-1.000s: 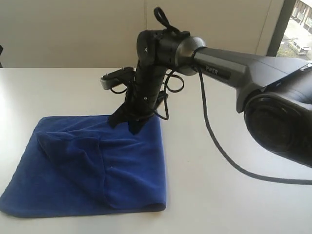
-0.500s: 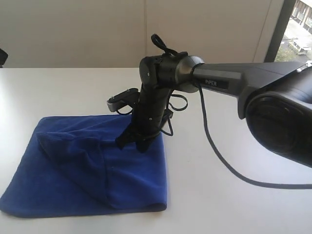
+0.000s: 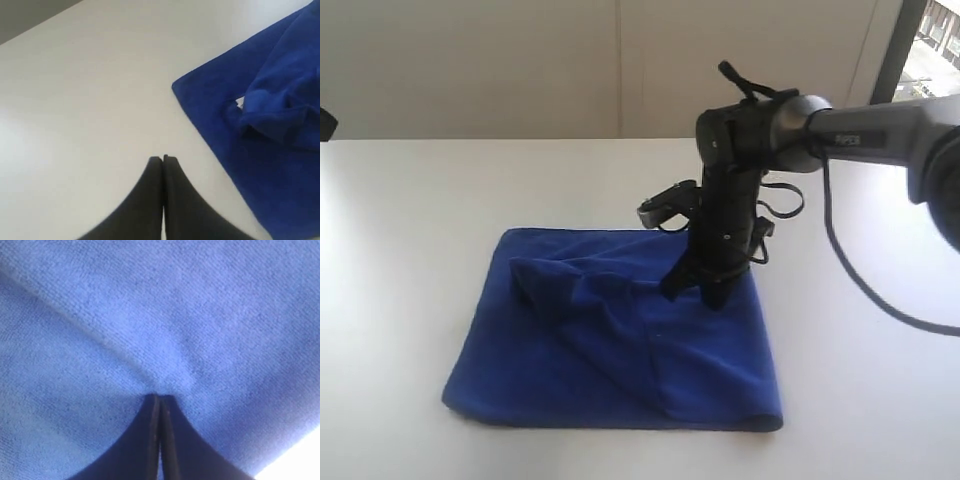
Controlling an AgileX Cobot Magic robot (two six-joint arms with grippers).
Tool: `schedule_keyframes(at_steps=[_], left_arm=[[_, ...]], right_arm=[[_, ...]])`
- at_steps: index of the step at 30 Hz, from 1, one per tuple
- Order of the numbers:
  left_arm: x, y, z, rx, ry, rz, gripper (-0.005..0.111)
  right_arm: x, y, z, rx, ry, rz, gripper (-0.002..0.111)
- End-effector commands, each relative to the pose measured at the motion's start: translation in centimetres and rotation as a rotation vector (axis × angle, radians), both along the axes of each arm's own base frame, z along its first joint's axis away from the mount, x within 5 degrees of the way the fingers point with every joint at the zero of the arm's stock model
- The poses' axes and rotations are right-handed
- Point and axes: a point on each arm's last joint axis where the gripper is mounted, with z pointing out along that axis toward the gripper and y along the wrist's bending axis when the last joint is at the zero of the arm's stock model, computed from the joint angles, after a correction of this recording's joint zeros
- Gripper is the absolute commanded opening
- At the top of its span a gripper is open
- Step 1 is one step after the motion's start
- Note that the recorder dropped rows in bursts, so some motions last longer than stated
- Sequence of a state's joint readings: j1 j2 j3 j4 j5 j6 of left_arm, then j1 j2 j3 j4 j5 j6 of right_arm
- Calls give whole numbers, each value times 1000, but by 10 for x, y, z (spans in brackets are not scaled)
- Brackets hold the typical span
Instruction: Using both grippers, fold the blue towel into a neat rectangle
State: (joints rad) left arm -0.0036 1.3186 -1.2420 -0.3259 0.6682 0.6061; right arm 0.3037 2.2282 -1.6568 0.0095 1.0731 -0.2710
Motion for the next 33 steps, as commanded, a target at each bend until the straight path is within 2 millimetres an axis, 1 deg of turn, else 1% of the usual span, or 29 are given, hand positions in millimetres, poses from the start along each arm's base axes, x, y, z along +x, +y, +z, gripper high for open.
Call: schedule_keyframes(at_steps=[1,2,3,4,6,7,10,12,14,17,21,22,23,24,26,27,29,30,32,33], left_arm=[[-2,-1,-2,-20,19,-3,0],[-2,-2,-2,-28,18,-2,0],[-2,-2,-1,-31,16,-1,0],[-1,-3,-1,-42,12,1,0],[-1,-3,0,-56,10,0,0],[-1,-5,0,-73,10,0,0],[-3,-8,0,-80,17,-53,0],[-4,-10,1,-96,19,-63,0],[-4,-10,1,-95,16,-71,0],[-3,-10,0,-86,13,-82,0],[4,-12,-8,-109,46,-92,0],[8,-13,-13,-116,66,-102,0],[15,-15,-24,-129,105,-133,0],[19,-18,-29,-152,124,-147,0],[27,-23,-44,-195,184,-201,0],[30,-25,-50,-218,218,-233,0],[35,-34,-65,-289,337,-351,0],[40,-39,-75,-349,419,-440,0],[48,-45,-83,-439,452,-498,0],[50,-46,-86,-459,462,-500,0]], right_arm=[[-7,-50,-6,-84,-2,-30,0],[-6,-65,-6,-104,-15,-40,0],[-4,-73,-5,-114,-20,-44,0],[-2,-87,-6,-121,-20,-36,0],[2,-99,-7,-114,-46,-27,0],[5,-101,-7,-113,-76,-27,0],[10,-101,-7,-116,-124,-16,0],[7,-102,-7,-122,-98,-26,0],[4,-101,-1,-119,-72,-35,0],[3,-97,20,-57,-124,-71,0],[0,-90,59,43,-236,-111,1],[-1,-86,66,81,-248,-97,4],[-3,-79,73,164,-260,-42,12],[-3,-72,75,232,-258,-16,17],[-2,-62,73,346,-258,25,29],[-1,-59,68,381,-253,28,35],[4,-57,58,386,-255,17,47],[8,-58,47,377,-253,9,50],[12,-58,31,367,-244,15,50],[13,-58,26,364,-239,12,50]])
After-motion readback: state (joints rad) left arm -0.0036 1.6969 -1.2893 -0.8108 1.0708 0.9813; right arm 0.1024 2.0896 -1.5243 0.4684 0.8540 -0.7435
